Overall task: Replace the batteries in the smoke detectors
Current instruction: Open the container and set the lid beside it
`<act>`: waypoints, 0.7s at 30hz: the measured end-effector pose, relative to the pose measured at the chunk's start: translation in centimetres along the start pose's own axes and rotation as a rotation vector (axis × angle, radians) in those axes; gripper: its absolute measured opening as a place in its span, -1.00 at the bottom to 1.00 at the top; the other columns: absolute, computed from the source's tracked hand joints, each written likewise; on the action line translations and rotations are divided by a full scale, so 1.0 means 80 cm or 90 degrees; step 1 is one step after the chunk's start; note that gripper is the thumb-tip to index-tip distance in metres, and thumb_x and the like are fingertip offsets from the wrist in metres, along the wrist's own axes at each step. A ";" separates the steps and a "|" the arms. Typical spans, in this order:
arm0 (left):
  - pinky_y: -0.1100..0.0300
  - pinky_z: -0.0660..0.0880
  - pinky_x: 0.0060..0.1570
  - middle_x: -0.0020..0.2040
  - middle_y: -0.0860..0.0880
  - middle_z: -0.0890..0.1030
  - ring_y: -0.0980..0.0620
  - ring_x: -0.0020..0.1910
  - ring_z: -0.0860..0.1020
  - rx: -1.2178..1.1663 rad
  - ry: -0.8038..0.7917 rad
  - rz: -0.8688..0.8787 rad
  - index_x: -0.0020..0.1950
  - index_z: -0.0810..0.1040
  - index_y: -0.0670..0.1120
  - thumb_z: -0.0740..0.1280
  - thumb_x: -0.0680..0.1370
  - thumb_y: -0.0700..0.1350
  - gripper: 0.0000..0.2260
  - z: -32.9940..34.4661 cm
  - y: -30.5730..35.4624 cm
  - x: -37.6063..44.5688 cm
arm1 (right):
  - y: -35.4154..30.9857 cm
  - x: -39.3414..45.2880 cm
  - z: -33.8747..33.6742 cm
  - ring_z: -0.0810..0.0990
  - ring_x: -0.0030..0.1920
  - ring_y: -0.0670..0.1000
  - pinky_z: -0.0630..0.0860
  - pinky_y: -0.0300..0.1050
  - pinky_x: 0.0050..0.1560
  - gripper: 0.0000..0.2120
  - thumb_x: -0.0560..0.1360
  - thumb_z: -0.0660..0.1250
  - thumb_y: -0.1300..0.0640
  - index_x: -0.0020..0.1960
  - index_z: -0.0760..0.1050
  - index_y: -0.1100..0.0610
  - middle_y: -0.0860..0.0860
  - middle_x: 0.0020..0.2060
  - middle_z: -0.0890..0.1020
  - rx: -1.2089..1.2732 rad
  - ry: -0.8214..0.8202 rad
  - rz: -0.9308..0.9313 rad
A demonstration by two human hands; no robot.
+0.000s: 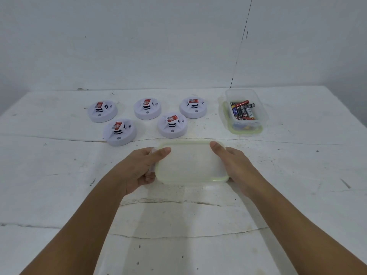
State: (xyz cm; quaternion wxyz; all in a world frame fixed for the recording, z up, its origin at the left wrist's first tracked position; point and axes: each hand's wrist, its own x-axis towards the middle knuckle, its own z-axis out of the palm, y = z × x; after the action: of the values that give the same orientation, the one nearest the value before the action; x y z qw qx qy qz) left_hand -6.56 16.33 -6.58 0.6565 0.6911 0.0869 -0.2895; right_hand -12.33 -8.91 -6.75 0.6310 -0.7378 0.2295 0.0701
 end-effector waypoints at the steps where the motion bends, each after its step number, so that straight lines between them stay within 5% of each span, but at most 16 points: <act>1: 0.25 0.27 -0.47 -0.29 -0.05 0.36 0.06 -0.46 0.23 -0.004 0.004 0.000 0.09 0.55 -0.11 0.52 0.49 0.14 -0.61 0.001 -0.001 0.000 | 0.001 0.001 0.000 0.65 -0.13 0.01 0.51 -0.31 -0.42 -0.44 0.58 0.31 -0.31 0.15 0.61 0.20 0.11 0.07 0.71 -0.001 0.004 0.000; 8: 0.25 0.26 -0.47 -0.34 -0.02 0.33 0.06 -0.47 0.22 0.007 0.013 0.004 0.08 0.52 -0.10 0.51 0.51 0.13 -0.64 0.004 0.001 -0.004 | 0.001 0.006 0.002 0.62 -0.14 0.08 0.49 -0.05 -0.16 -0.34 0.49 0.41 -0.34 0.16 0.61 0.28 0.22 0.07 0.70 0.025 0.010 0.021; 14: 0.25 0.26 -0.47 -0.33 -0.02 0.33 0.05 -0.46 0.23 0.001 0.025 0.006 0.00 0.49 -0.09 0.52 0.50 0.13 -0.65 0.007 0.000 -0.006 | -0.001 0.008 0.003 0.50 -0.21 0.08 0.39 -0.07 -0.19 -0.44 0.38 0.50 -0.37 -0.05 0.48 0.11 0.09 -0.17 0.53 0.049 0.017 0.024; 18: 0.24 0.26 -0.48 -0.33 -0.03 0.33 0.05 -0.46 0.22 -0.012 0.031 0.006 -0.01 0.52 -0.10 0.52 0.51 0.12 -0.67 0.009 -0.001 -0.009 | 0.001 0.005 0.003 0.32 -0.35 0.00 0.26 -0.22 -0.45 -0.46 0.45 0.53 -0.22 -0.23 0.25 0.07 0.01 -0.31 0.35 0.016 0.107 -0.066; 21: 0.24 0.29 -0.48 -0.26 -0.09 0.38 0.05 -0.47 0.25 -0.025 0.046 0.016 0.08 0.54 -0.12 0.55 0.46 0.14 -0.59 0.007 -0.002 -0.010 | 0.003 0.009 0.000 0.32 -0.36 0.00 0.25 -0.12 -0.35 -0.44 0.45 0.51 -0.28 -0.25 0.22 0.04 -0.04 -0.35 0.33 -0.008 0.088 -0.057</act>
State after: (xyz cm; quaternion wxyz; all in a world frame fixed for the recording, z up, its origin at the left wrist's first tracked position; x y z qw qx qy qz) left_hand -7.44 16.02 -6.29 0.6700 0.6890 0.1074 -0.2545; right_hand -11.80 -9.07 -7.22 0.6116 -0.7544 0.2385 -0.0079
